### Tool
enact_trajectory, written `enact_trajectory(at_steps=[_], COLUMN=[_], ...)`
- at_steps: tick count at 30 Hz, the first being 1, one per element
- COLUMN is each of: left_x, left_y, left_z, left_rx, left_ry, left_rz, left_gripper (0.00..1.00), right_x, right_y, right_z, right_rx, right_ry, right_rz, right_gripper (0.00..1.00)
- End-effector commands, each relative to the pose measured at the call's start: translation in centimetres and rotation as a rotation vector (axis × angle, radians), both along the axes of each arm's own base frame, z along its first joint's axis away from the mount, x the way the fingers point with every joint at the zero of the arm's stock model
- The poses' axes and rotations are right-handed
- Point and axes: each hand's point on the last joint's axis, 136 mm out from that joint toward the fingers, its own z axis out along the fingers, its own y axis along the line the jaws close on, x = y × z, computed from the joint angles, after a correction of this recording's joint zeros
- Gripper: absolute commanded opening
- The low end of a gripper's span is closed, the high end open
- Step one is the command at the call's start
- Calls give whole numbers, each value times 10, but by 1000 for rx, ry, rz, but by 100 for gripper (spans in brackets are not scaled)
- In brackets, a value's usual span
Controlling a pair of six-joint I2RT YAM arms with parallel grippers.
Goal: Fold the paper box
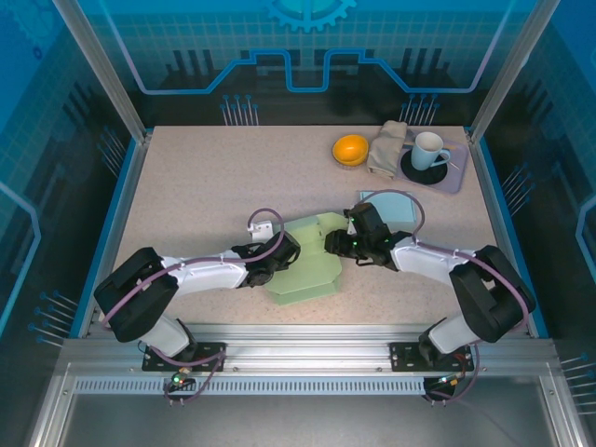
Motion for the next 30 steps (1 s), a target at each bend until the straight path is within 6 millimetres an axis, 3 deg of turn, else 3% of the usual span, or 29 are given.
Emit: enact_trajectory(at_steps=[1, 10, 18, 24, 30], left_x=[3, 4, 3, 1, 3], left_y=[-8, -10, -8, -1, 7], left_z=[9, 10, 15, 14, 20], left_rx=[-28, -34, -37, -6, 44], left_ry=[-11, -5, -19, -20, -52], left_rz=[-1, -6, -7, -3, -16], left_gripper=[4, 4, 4, 4, 4], right_x=[0, -10, -12, -18, -30], right_y=[26, 59, 62, 46, 20], right_z=[26, 28, 17, 47, 82], right_rx=[57, 31, 13, -57, -207], right_ry=[-77, -108, -72, -163, -356], right_rz=[94, 197, 205, 260, 511], right_gripper=[38, 38, 37, 40, 43])
